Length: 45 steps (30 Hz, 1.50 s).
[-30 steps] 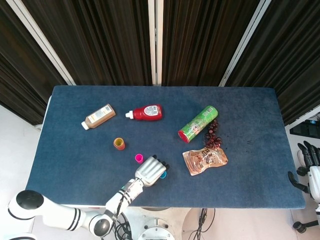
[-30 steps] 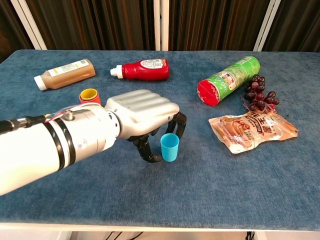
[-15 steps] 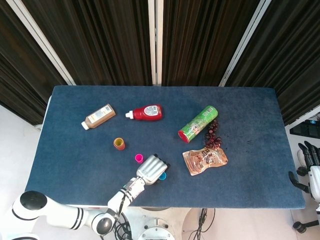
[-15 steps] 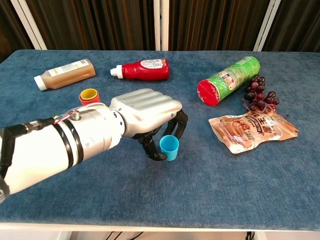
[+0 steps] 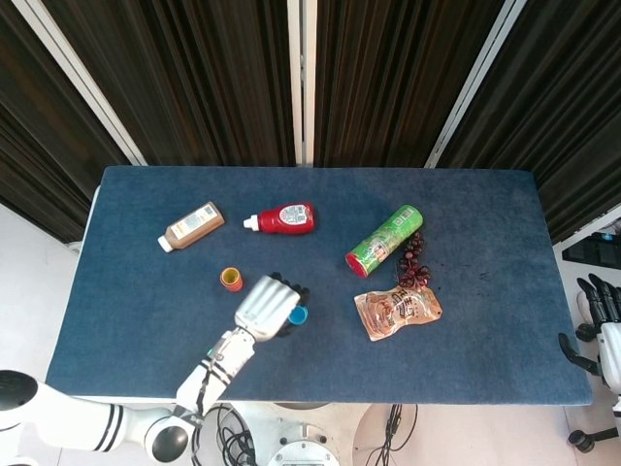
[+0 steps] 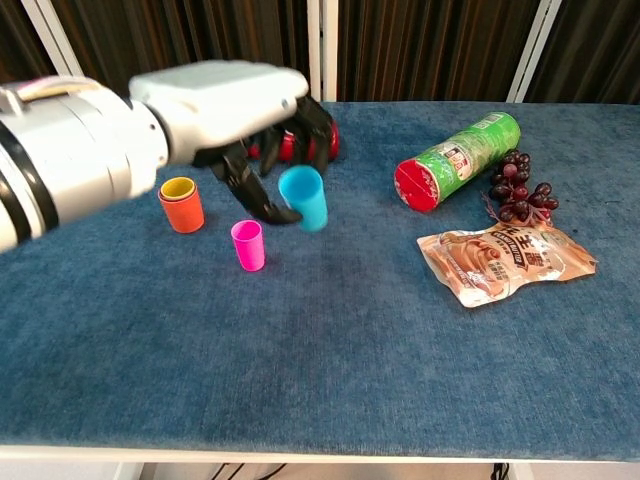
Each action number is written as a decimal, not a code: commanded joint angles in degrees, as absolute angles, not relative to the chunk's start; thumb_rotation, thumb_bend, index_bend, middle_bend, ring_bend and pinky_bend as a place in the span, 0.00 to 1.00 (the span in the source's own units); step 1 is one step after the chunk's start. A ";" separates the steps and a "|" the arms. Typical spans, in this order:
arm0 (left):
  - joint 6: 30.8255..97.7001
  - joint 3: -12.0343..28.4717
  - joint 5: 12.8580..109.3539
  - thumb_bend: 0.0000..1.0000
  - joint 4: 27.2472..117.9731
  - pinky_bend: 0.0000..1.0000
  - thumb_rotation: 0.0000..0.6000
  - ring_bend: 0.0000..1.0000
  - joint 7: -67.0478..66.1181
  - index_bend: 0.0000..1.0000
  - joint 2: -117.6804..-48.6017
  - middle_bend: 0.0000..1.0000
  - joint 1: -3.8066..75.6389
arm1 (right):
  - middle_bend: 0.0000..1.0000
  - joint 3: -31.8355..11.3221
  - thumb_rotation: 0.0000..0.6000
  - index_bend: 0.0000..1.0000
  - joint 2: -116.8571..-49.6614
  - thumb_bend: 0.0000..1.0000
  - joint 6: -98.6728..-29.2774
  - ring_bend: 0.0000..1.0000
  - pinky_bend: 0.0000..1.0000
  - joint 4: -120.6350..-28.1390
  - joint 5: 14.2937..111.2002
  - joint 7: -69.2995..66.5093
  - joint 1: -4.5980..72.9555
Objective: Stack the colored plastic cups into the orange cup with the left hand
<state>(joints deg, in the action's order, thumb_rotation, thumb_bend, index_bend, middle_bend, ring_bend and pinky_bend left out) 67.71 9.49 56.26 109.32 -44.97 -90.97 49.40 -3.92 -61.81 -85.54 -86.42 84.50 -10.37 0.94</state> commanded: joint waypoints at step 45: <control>59.88 10.02 39.47 0.21 96.42 0.35 1.00 0.37 -37.34 0.11 -83.53 0.27 50.22 | 0.00 -3.79 1.00 0.00 -61.99 0.28 -85.32 0.00 0.00 -88.51 84.64 -6.90 1.39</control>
<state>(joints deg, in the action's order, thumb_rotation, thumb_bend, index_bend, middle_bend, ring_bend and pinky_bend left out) 59.58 10.20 38.92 96.62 -37.57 -83.54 50.21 -3.80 -61.98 -85.34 -88.51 84.65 -6.91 1.38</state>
